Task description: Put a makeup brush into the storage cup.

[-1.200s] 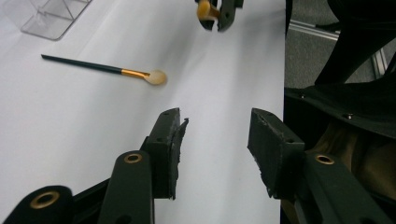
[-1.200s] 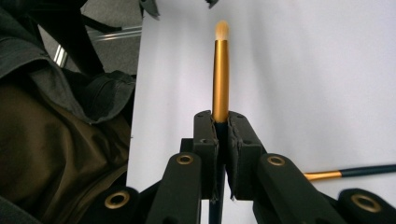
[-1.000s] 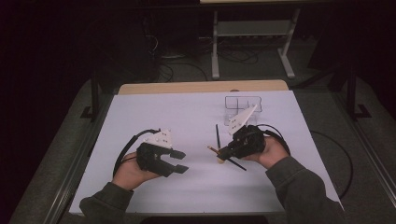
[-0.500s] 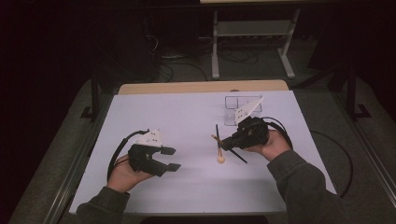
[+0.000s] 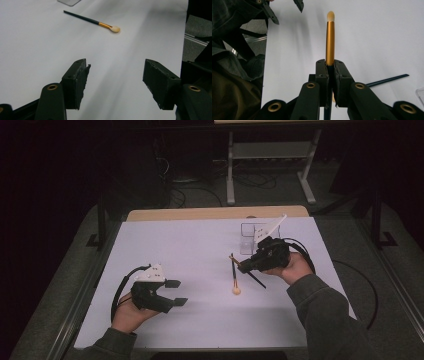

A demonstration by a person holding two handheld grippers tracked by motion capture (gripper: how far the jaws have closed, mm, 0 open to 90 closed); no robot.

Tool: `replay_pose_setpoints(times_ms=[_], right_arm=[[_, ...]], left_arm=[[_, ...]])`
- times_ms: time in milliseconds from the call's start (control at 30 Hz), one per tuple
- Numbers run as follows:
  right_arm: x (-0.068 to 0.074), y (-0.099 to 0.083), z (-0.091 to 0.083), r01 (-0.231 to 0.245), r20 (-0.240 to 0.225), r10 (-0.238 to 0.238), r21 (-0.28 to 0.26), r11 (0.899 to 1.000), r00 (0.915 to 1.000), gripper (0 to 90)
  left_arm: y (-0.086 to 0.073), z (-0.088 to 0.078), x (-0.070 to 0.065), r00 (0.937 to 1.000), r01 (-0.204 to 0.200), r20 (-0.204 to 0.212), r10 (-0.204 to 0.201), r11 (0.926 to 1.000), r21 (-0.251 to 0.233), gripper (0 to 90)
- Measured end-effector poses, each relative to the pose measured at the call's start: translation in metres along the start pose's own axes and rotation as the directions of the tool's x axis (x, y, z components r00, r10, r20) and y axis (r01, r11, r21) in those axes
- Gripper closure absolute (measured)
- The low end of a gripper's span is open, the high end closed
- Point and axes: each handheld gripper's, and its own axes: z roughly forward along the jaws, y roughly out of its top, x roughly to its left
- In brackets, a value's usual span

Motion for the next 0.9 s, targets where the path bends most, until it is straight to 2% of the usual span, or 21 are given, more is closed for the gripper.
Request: replay_pose_setpoints(times_ms=[133, 267, 367, 667, 900], right_arm=[[-0.004, 0.002, -0.002, -0.011, 0.006, 0.011, -0.003, 1.0, 0.9999, 82.4], [-0.008, 0.004, -0.004, -0.009, 0.009, 0.009, -0.008, 1.0, 0.9999, 82.4], [-0.011, 0.006, -0.004, -0.012, 0.008, 0.012, -0.011, 1.0, 0.9999, 82.4], [-0.022, 0.012, -0.01, -0.023, 0.029, 0.024, -0.018, 1.0, 0.9993, 82.4], [-0.027, 0.022, -0.019, -0.017, 0.051, 0.018, -0.02, 1.0, 0.9985, 82.4]], left_arm=[[-0.004, 0.001, 0.003, 0.9996, -0.001, -0.028, 0.001, 0.9999, 0.012, 33.0], [-0.01, 0.002, 0.002, 0.9983, 0.006, -0.058, -0.007, 0.9999, -0.009, 32.5], [-0.013, 0.002, 0.004, 0.9984, 0.021, -0.051, -0.022, 0.9997, -0.013, 32.3], [-0.019, -0.004, 0.007, 0.9963, 0.035, -0.077, -0.037, 0.999, -0.027, 30.8], [-0.02, -0.003, 0.009, 0.9968, 0.047, -0.063, -0.049, 0.9986, -0.024, 30.4]])
